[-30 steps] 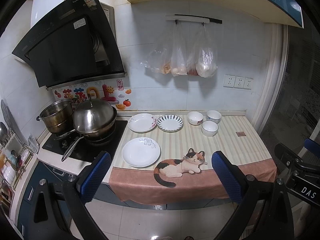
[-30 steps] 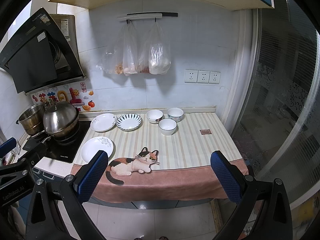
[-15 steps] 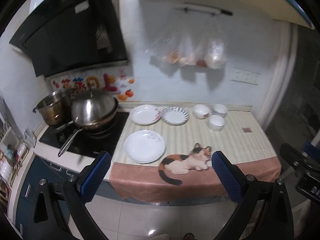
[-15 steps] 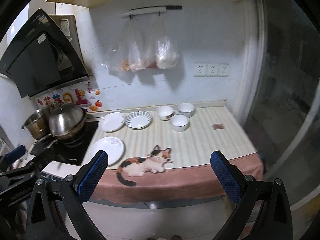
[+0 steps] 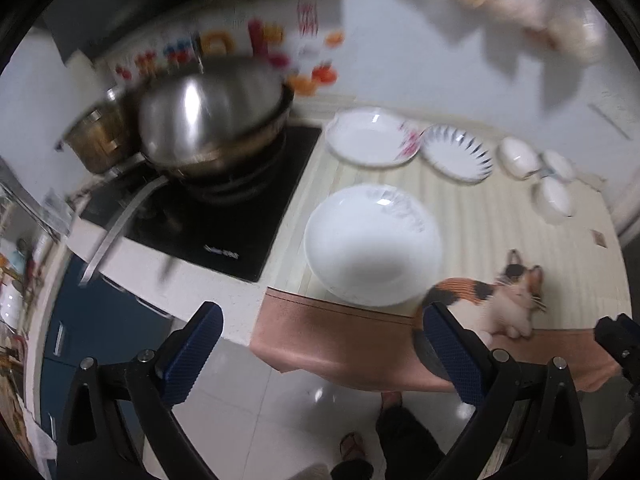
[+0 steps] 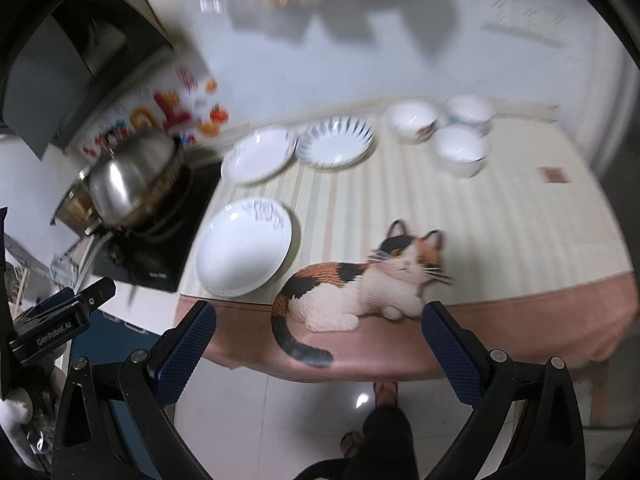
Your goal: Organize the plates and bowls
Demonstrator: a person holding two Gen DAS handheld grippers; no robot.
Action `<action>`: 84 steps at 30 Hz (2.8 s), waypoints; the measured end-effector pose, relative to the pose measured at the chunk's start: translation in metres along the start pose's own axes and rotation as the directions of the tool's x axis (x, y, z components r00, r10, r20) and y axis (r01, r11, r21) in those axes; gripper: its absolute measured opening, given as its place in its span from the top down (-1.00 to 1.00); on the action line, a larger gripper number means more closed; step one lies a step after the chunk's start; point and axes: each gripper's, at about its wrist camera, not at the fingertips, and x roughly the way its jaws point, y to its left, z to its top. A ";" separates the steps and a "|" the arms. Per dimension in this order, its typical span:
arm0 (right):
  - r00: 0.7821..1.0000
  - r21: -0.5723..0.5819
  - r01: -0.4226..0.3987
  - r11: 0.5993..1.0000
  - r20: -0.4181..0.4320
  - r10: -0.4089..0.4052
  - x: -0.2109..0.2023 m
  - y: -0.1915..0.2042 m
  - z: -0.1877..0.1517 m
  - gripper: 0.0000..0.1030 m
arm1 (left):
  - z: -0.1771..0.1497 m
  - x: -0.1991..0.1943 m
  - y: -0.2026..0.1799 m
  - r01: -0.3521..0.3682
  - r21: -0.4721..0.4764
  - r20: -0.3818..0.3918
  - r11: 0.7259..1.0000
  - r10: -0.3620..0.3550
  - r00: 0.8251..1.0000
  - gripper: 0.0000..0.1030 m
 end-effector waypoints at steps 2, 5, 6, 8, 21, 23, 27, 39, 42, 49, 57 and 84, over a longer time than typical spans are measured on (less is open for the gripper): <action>0.998 -0.019 -0.020 1.000 -0.054 0.019 0.047 0.001 0.015 -1.00 | 0.013 0.034 0.004 -0.003 -0.023 -0.052 1.000 0.002 0.999 -0.95; 0.989 -0.048 -0.062 0.997 -0.140 0.055 0.118 0.006 0.039 -1.00 | 0.033 0.082 0.008 0.000 -0.060 -0.120 0.998 -0.007 0.993 -0.90; 0.983 -0.057 -0.084 0.995 -0.166 0.073 0.141 0.007 0.048 -1.00 | 0.040 0.099 0.010 -0.003 -0.070 -0.139 0.998 -0.007 0.990 -0.89; 0.975 -0.079 -0.107 0.991 -0.205 0.089 0.180 0.012 0.061 -0.98 | 0.053 0.132 0.014 0.011 -0.097 -0.179 0.995 -0.029 0.983 -0.85; 0.851 -0.041 -0.270 0.962 -0.477 0.218 0.352 0.037 0.108 -0.02 | 0.081 0.260 0.026 0.071 -0.149 -0.376 0.986 -0.123 0.918 0.02; 0.832 -0.038 -0.287 0.957 -0.506 0.229 0.363 0.040 0.106 0.31 | 0.079 0.265 0.024 0.093 -0.160 -0.396 0.983 -0.150 0.906 0.25; 0.830 -0.030 -0.290 0.957 -0.506 0.235 0.368 0.041 0.103 0.69 | 0.077 0.262 0.022 0.084 -0.157 -0.387 0.984 -0.140 0.911 0.25; 0.837 -0.026 -0.296 0.955 -0.489 0.245 0.332 0.009 0.106 0.69 | 0.079 0.222 -0.029 0.136 -0.099 -0.362 0.986 -0.163 0.918 0.25; 0.846 -0.007 -0.280 0.960 -0.474 0.244 0.311 -0.016 0.111 0.69 | 0.084 0.204 -0.055 0.171 -0.069 -0.348 0.983 -0.185 0.919 0.25; 0.876 0.041 -0.225 0.973 -0.429 0.221 0.265 -0.088 0.114 0.68 | 0.079 0.185 -0.122 0.254 0.034 -0.343 0.967 -0.227 0.911 0.25; 0.879 0.149 -0.167 0.975 -0.425 0.216 0.249 -0.167 0.096 0.68 | 0.060 0.198 -0.173 0.308 0.108 -0.397 0.945 -0.243 0.885 0.25; 0.872 0.173 -0.100 0.980 -0.459 0.170 0.271 -0.164 0.077 0.63 | 0.053 0.238 -0.205 0.289 0.145 -0.469 0.946 -0.192 0.862 0.25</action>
